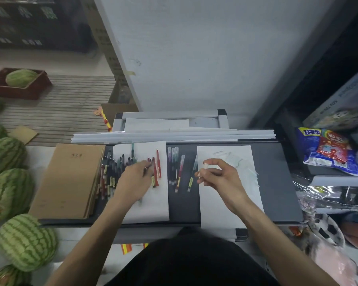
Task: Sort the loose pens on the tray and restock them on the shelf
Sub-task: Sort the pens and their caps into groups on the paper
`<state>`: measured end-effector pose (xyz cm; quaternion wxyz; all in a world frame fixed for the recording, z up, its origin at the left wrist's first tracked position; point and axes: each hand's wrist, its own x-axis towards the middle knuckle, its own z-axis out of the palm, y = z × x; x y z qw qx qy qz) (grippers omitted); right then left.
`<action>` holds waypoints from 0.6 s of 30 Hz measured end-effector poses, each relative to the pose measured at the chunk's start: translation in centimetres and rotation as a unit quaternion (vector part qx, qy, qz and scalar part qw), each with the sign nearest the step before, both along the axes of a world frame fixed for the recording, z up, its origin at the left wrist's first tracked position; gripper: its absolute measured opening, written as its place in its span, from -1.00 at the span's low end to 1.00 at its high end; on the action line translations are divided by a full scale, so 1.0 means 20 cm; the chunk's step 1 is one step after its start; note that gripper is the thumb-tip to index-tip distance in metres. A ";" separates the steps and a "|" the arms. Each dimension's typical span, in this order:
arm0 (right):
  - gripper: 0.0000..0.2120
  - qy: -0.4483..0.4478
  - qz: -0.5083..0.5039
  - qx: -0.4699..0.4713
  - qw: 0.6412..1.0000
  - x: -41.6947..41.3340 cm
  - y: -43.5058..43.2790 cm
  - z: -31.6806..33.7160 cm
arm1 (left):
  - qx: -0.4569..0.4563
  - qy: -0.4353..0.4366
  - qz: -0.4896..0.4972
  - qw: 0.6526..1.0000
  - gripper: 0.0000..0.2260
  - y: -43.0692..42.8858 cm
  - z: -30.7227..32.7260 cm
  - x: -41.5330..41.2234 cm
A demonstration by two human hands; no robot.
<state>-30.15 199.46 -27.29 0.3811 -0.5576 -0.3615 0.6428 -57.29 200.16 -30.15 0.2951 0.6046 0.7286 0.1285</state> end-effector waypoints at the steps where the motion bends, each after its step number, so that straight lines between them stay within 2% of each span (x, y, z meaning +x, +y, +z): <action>1: -0.85 0.036 -0.006 -0.004 0.999 -0.01 0.00 0.04 | 0.010 -0.051 -0.014 0.999 -0.81 -0.02 0.06 0.03; 4: -0.91 0.105 -0.021 -0.012 0.994 -0.02 0.00 0.14 | 0.012 -0.185 -0.057 0.981 -0.84 -0.11 0.22 0.11; 6: -0.88 0.132 -0.028 -0.016 0.991 -0.03 0.00 0.20 | 0.011 -0.232 -0.089 0.969 -0.83 -0.18 0.33 0.18; 11: -0.81 0.177 -0.032 -0.020 0.983 -0.03 -0.01 0.33 | 0.063 -0.238 -0.136 0.960 -0.80 -0.27 0.53 0.28; 18: -0.80 0.200 -0.026 -0.020 0.979 -0.07 -0.03 0.39 | 0.077 -0.189 -0.156 0.966 -0.81 -0.24 0.53 0.29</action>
